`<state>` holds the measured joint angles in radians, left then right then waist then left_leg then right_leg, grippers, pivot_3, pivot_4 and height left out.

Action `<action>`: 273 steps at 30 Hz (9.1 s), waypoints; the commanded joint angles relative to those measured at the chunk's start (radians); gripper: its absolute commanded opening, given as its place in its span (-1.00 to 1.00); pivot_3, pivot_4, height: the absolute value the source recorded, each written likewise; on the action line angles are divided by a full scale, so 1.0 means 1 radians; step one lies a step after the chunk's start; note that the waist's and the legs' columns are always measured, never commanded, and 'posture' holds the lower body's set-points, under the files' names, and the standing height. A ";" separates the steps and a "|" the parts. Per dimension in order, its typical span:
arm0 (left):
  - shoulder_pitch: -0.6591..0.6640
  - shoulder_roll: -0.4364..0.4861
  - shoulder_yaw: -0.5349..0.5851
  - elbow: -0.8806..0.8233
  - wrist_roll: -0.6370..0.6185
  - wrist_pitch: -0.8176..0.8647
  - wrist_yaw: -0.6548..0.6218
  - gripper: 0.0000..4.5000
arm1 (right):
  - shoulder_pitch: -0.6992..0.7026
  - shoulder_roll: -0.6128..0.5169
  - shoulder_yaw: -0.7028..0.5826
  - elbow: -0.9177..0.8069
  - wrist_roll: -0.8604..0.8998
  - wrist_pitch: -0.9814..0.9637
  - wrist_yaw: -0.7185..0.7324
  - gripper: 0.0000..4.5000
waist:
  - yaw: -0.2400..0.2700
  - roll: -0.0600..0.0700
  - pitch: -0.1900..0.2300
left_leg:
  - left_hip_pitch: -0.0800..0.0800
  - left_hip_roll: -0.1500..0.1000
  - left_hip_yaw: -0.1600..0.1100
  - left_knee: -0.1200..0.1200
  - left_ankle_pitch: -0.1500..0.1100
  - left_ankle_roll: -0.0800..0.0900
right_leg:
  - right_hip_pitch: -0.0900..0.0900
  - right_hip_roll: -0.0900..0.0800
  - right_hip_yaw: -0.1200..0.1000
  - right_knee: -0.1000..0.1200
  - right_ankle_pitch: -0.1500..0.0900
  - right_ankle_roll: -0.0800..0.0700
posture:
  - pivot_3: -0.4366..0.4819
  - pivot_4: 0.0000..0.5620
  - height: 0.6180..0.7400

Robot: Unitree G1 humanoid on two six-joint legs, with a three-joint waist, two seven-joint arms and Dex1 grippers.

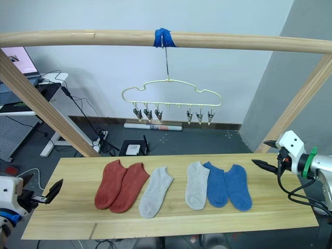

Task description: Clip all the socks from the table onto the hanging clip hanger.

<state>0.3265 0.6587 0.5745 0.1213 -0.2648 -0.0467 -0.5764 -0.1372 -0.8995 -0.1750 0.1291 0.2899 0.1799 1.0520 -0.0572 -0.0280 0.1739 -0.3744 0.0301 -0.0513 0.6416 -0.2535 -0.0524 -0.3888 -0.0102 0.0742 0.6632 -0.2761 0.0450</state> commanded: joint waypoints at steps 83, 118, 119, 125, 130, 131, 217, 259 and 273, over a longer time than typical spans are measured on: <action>-0.685 -0.413 -0.379 -0.314 0.063 0.140 0.413 -0.38 | -0.311 0.120 0.059 -0.884 0.608 0.584 -0.388 1.00 | -0.082 -0.006 0.154 | -0.027 -0.001 -0.006 0.004 0.000 -0.001 | -0.021 0.001 -0.002 -0.001 0.008 0.006 | -0.65 0.24 0.95; -0.625 -0.360 -0.379 -0.478 0.021 0.276 0.357 -0.83 | 0.143 0.371 0.187 -0.557 -0.084 0.367 -0.857 1.00 | -0.079 -0.005 0.164 | -0.029 -0.001 -0.004 0.002 0.000 -0.002 | -0.025 0.000 0.000 -0.001 0.004 0.012 | -0.53 0.36 0.95; -0.625 -0.359 -0.379 -0.483 0.019 0.282 0.356 -0.83 | 0.148 0.391 0.189 -0.548 -0.096 0.365 -0.865 1.00 | -0.079 -0.005 0.166 | -0.029 -0.001 -0.003 0.002 0.000 -0.002 | -0.026 0.000 0.001 -0.001 0.004 0.012 | -0.51 0.36 0.95; -0.622 -0.352 -0.376 -0.502 0.005 0.311 0.347 -0.83 | 0.205 0.513 0.191 -0.500 -0.179 0.377 -0.952 1.00 | -0.073 -0.003 0.175 | -0.030 -0.001 -0.003 0.002 0.000 -0.003 | -0.026 0.000 0.001 -0.001 0.004 0.012 | -0.49 0.37 0.95; -0.626 -0.353 -0.373 -0.500 -0.005 0.327 0.342 -0.83 | 0.229 0.596 0.186 -0.475 -0.190 0.434 -0.983 1.00 | -0.072 -0.002 0.177 | -0.033 -0.001 -0.003 0.002 0.000 -0.004 | -0.030 0.000 0.001 0.000 0.004 0.012 | -0.49 0.37 0.95; -0.627 -0.352 -0.373 -0.499 -0.008 0.330 0.341 -0.83 | 0.230 0.605 0.186 -0.470 -0.194 0.445 -0.981 1.00 | -0.072 -0.002 0.177 | -0.034 -0.001 -0.003 0.002 0.000 -0.004 | -0.032 0.000 0.001 0.000 0.004 0.012 | -0.49 0.37 0.95; -0.722 -0.251 -0.218 -0.586 -0.863 0.853 0.486 -0.83 | -0.259 0.849 0.562 -0.482 -0.181 0.254 -0.619 -1.00 | -0.049 -0.001 0.185 | -0.041 -0.001 -0.008 0.004 0.002 -0.009 | -0.036 -0.004 -0.004 0.002 0.008 0.007 | -0.44 0.29 0.95; -0.484 -0.075 -0.321 -0.699 -0.482 0.621 0.267 0.22 | -0.220 0.623 0.466 -0.619 -0.141 0.319 -0.498 -0.03 | -0.038 -0.001 0.185 | -0.041 -0.001 -0.008 0.004 0.002 -0.009 | -0.037 -0.006 -0.004 0.003 0.008 0.007 | -0.39 0.28 0.95; -0.454 -0.255 -0.446 -0.690 -0.187 0.372 0.296 0.22 | -0.144 0.270 0.078 -0.843 0.205 0.431 -0.293 -0.03 | -0.034 -0.001 0.184 | -0.042 -0.004 -0.008 0.005 0.002 -0.008 | -0.036 -0.006 -0.004 0.002 0.008 0.007 | -0.51 0.27 0.95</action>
<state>-0.1362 0.4100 0.1315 -0.5376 -0.4686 0.3578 -0.2858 -0.2870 -0.6196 -0.0592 -0.6606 0.4563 0.6185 0.7428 -0.0912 -0.0292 0.3584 -0.4160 0.0265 -0.0590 0.6462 -0.2518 -0.0602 -0.4243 -0.0162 0.0701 0.6656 -0.2679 0.0521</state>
